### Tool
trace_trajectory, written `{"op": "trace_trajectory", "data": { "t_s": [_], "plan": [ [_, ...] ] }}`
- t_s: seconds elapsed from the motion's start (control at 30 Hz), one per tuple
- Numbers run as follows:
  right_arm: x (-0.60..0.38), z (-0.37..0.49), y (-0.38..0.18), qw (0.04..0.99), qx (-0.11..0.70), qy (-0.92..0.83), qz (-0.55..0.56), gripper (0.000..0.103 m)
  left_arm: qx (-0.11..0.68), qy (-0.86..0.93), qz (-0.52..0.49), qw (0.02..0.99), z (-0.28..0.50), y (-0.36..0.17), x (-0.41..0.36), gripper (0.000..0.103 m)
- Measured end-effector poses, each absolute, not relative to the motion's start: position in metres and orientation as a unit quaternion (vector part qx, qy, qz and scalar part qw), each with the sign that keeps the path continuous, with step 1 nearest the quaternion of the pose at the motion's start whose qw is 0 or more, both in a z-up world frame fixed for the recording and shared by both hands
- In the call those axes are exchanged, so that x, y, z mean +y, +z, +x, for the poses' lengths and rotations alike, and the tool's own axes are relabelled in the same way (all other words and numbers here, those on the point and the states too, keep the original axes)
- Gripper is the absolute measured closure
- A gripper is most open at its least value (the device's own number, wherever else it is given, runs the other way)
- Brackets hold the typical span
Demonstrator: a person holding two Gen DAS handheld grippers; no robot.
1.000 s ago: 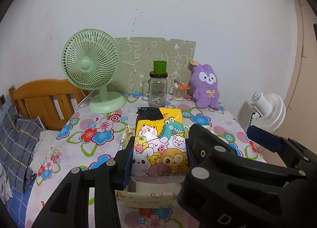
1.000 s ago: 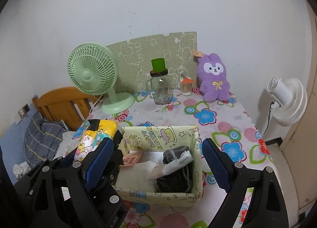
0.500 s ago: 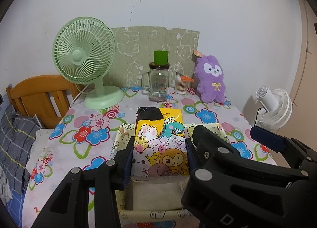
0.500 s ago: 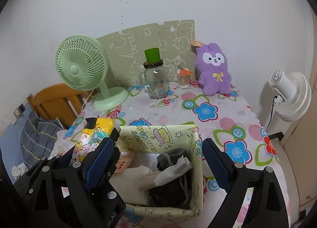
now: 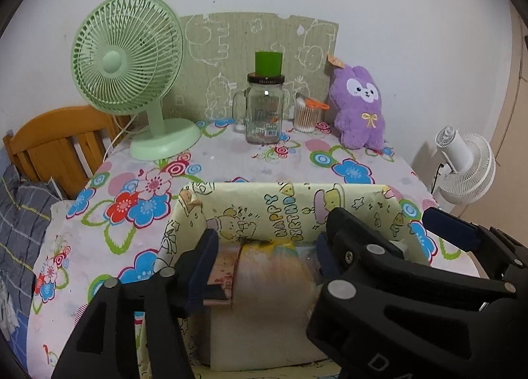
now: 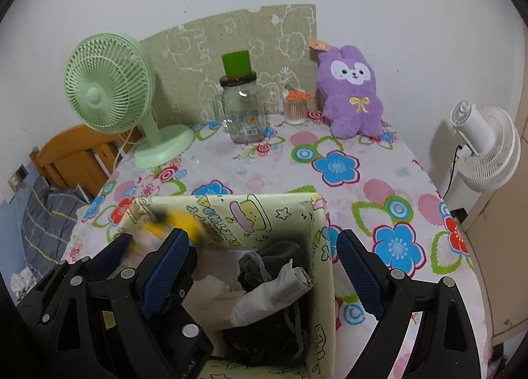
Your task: Organize soft objects
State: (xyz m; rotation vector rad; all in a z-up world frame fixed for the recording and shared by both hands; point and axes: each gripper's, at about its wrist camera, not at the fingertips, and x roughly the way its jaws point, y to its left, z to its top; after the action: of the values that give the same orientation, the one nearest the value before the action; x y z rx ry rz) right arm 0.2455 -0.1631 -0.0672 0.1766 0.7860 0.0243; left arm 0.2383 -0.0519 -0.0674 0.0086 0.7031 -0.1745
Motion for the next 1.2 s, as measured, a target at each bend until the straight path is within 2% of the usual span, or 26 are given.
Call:
{"op": "trace_trajectory", "data": {
  "t_s": [0.07, 0.33, 0.47, 0.9, 1.2],
  "plan": [
    [-0.162, 0.247, -0.069, 0.920, 0.383, 0.012, 0.082, 0.010, 0.345, -0.081, 0.005, 0.935, 0.240, -0.069, -0.050, 0.028],
    [-0.160, 0.243, -0.071, 0.920, 0.385, 0.012, 0.077, 0.010, 0.348, -0.077, 0.017, 0.934, 0.234, -0.068, -0.051, 0.020],
    [-0.161, 0.232, -0.064, 0.924, 0.376, 0.011, 0.075, 0.010, 0.341, -0.078, 0.018, 0.937, 0.225, -0.062, -0.052, 0.010],
    [-0.168, 0.186, -0.032, 0.938, 0.338, 0.005, 0.078, 0.010, 0.307, -0.090, 0.018, 0.947, 0.180, -0.035, -0.046, 0.000],
    [-0.172, 0.151, -0.012, 0.948, 0.308, -0.003, 0.081, 0.010, 0.283, -0.100, 0.014, 0.954, 0.148, -0.020, -0.041, 0.000]
  ]
}}
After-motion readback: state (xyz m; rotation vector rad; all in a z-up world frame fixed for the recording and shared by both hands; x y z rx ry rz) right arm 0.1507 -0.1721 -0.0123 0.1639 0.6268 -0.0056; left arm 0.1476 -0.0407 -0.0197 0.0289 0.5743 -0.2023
